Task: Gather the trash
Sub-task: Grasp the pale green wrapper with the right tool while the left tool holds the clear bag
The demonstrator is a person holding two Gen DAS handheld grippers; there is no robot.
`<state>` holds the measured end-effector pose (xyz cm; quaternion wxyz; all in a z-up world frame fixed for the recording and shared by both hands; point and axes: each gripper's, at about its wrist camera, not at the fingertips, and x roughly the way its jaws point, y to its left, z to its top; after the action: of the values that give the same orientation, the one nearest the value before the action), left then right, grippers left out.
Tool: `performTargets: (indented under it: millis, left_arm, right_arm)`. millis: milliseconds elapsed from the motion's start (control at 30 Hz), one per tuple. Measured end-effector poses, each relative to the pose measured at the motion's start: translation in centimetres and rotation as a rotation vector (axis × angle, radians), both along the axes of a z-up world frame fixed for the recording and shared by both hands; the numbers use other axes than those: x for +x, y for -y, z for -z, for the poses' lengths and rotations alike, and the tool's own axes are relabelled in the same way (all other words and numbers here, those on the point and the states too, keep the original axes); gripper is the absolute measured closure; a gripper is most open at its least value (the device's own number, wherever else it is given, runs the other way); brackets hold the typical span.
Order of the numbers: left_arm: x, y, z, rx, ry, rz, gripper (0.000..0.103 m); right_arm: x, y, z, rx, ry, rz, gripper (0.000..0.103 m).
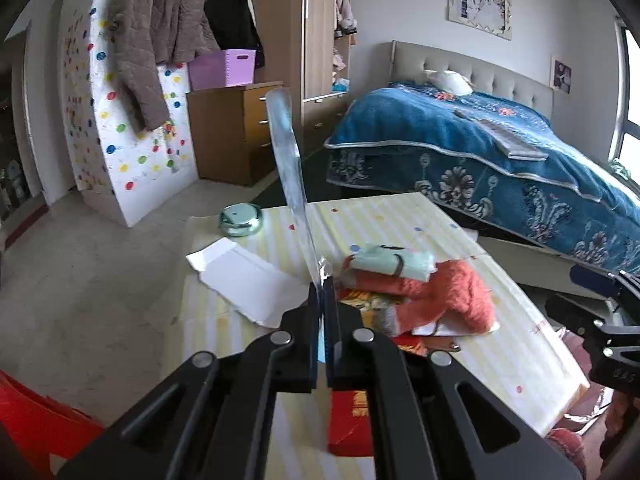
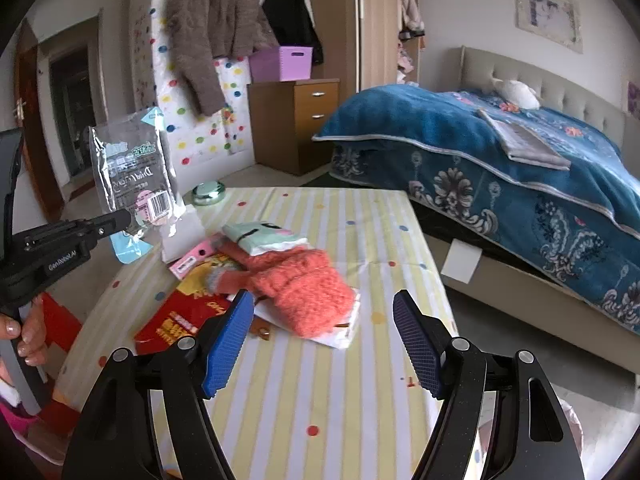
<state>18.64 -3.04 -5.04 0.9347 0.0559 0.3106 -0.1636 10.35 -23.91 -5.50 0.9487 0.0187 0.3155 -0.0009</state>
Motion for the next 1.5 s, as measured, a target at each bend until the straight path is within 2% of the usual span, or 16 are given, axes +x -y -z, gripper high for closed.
performTargets:
  millis: [67, 233, 633, 800, 900, 967, 1000, 1133, 1200, 1267, 1300, 1400, 1500]
  left_arm:
    - [0.3, -0.3, -0.2, -0.006, 0.004, -0.013, 0.103]
    - [2.1, -0.4, -0.1, 0.014, 0.014, -0.041, 0.103]
    - [9.5, 0.8, 2.4, 0.034, -0.022, -0.071, 0.103]
    - [10.9, 0.8, 3.1, 0.037, -0.031, -0.077, 0.103]
    - [11.4, 0.7, 3.6, 0.036, -0.044, -0.083, 0.103]
    - [11.4, 0.7, 3.8, 0.039, -0.046, -0.085, 0.103]
    - [11.4, 0.6, 3.9, 0.038, -0.048, -0.086, 0.103]
    - [11.1, 0.3, 3.6, 0.034, -0.048, -0.091, 0.103]
    - [10.7, 0.2, 3.2, 0.031, -0.044, -0.095, 0.103]
    - [10.1, 0.1, 2.5, 0.027, -0.034, -0.094, 0.103]
    - [9.5, 0.0, 1.8, 0.022, -0.024, -0.090, 0.103]
    - [8.0, 0.2, 0.1, 0.004, 0.001, -0.068, 0.103]
    - [5.2, 1.4, -1.7, -0.021, 0.028, -0.015, 0.103]
  right_arm:
    - [0.3, -0.6, -0.1, 0.003, 0.004, -0.016, 0.032]
    - [2.9, -2.3, 0.2, -0.020, -0.010, -0.064, 0.047]
    - [11.1, -5.7, 2.8, -0.088, -0.064, -0.201, 0.047]
    - [13.8, -7.3, 4.4, -0.148, -0.115, -0.245, 0.047]
    - [14.4, -8.0, 5.3, -0.201, -0.142, -0.249, 0.047]
    - [14.4, -8.0, 5.6, -0.202, -0.144, -0.244, 0.048]
    - [14.4, -7.8, 5.6, -0.194, -0.142, -0.239, 0.053]
    - [14.3, -6.8, 4.8, -0.163, -0.120, -0.222, 0.062]
    - [14.0, -6.2, 4.2, -0.154, -0.098, -0.197, 0.073]
    - [13.9, -5.6, 3.8, -0.143, -0.085, -0.175, 0.091]
    - [13.6, -5.3, 3.4, -0.131, -0.074, -0.161, 0.095]
    - [11.6, -3.5, 0.8, -0.062, 0.006, -0.102, 0.099]
    - [9.9, -2.3, -0.8, -0.051, 0.055, -0.075, 0.099]
